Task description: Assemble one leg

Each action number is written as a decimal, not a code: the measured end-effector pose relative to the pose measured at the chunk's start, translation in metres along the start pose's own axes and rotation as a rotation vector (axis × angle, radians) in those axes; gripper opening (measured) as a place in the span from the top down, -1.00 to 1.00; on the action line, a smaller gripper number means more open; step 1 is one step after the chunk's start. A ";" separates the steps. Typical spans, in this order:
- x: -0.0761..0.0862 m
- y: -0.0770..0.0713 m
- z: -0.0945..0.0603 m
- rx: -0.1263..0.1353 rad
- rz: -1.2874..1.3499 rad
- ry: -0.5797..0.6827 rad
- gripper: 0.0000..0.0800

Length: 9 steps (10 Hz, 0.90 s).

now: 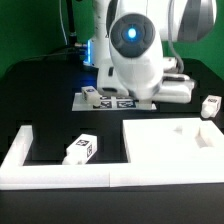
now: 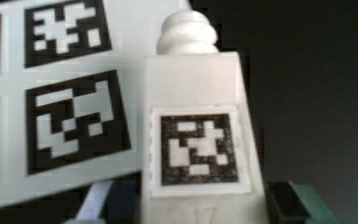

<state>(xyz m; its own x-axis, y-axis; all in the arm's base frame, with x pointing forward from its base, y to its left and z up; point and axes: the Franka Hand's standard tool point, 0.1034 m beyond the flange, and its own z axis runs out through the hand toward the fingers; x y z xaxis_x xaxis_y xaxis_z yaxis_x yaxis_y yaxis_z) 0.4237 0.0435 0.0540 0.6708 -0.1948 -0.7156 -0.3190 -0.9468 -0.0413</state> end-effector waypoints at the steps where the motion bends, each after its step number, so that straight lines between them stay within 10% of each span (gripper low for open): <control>1: -0.007 -0.003 -0.025 0.027 -0.011 0.051 0.29; 7: 0.001 -0.004 -0.041 0.040 -0.019 0.451 0.29; 9: 0.003 -0.012 -0.104 0.058 -0.101 0.574 0.29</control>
Offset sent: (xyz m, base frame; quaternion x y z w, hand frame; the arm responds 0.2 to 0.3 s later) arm -0.0441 -0.0221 -0.0420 -0.0525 0.2090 0.0729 0.9738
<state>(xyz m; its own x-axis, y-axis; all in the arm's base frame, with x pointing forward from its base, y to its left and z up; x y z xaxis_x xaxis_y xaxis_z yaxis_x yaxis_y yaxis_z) 0.4989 0.0275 0.1246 0.9500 -0.2269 -0.2145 -0.2598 -0.9555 -0.1397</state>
